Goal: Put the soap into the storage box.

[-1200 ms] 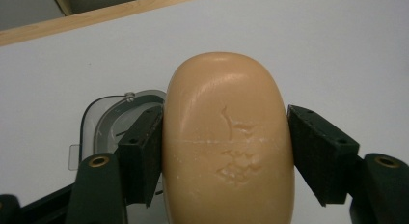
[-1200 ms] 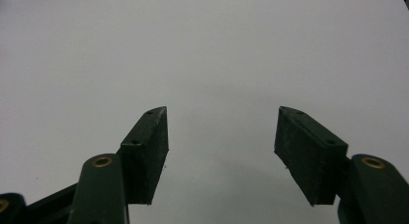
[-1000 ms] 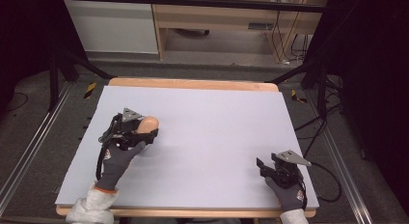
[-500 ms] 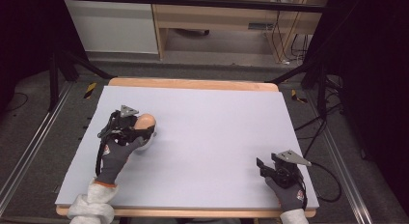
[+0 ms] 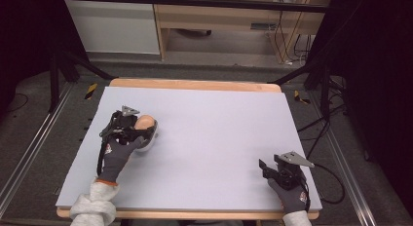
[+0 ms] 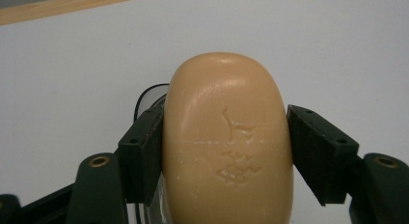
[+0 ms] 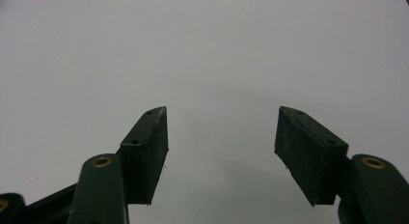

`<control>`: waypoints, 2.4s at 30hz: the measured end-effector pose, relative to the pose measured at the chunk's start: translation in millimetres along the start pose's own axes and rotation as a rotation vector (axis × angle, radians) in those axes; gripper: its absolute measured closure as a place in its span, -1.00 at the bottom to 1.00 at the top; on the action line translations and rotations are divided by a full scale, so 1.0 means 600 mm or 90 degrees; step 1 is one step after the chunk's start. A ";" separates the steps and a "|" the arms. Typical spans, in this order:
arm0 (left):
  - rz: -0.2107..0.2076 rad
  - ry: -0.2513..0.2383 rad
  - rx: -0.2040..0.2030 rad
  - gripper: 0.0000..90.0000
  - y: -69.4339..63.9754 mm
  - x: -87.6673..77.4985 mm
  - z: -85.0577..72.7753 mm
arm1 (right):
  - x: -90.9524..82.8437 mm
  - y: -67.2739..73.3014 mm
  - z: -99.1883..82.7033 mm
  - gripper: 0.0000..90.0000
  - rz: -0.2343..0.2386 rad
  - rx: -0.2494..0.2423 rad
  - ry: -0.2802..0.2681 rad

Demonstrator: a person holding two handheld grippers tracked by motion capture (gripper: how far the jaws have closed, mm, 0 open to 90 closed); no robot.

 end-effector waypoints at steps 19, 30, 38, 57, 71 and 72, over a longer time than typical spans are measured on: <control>0.008 0.015 -0.014 -0.29 0.018 0.016 -0.019 | 0.000 0.001 0.000 -0.20 0.002 0.001 0.003; 0.004 0.019 -0.015 -0.28 0.017 0.024 -0.023 | 0.000 0.002 0.000 -0.20 0.003 0.001 0.004; 0.004 0.022 -0.020 -0.28 0.021 0.031 -0.027 | 0.001 0.002 0.000 -0.20 0.002 -0.001 0.003; 0.005 0.014 -0.019 -0.34 0.017 0.036 -0.031 | 0.001 0.002 0.000 -0.22 0.001 -0.003 0.002; -0.005 -0.001 -0.003 -0.39 0.001 0.027 -0.030 | 0.001 0.003 0.000 -0.22 0.001 -0.002 0.001; -0.004 -0.007 -0.003 -0.39 0.000 0.027 -0.029 | 0.001 0.003 0.000 -0.22 0.001 -0.002 0.001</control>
Point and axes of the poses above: each handheld gripper's, and its own axes: x roughly forward along the jaws, z roughly out of its top, y roughly to its left, the point moved 2 cm from there along x, roughly forward along the jaws, and after that the axes turned 13 degrees about -z, right-handed, at the moved point
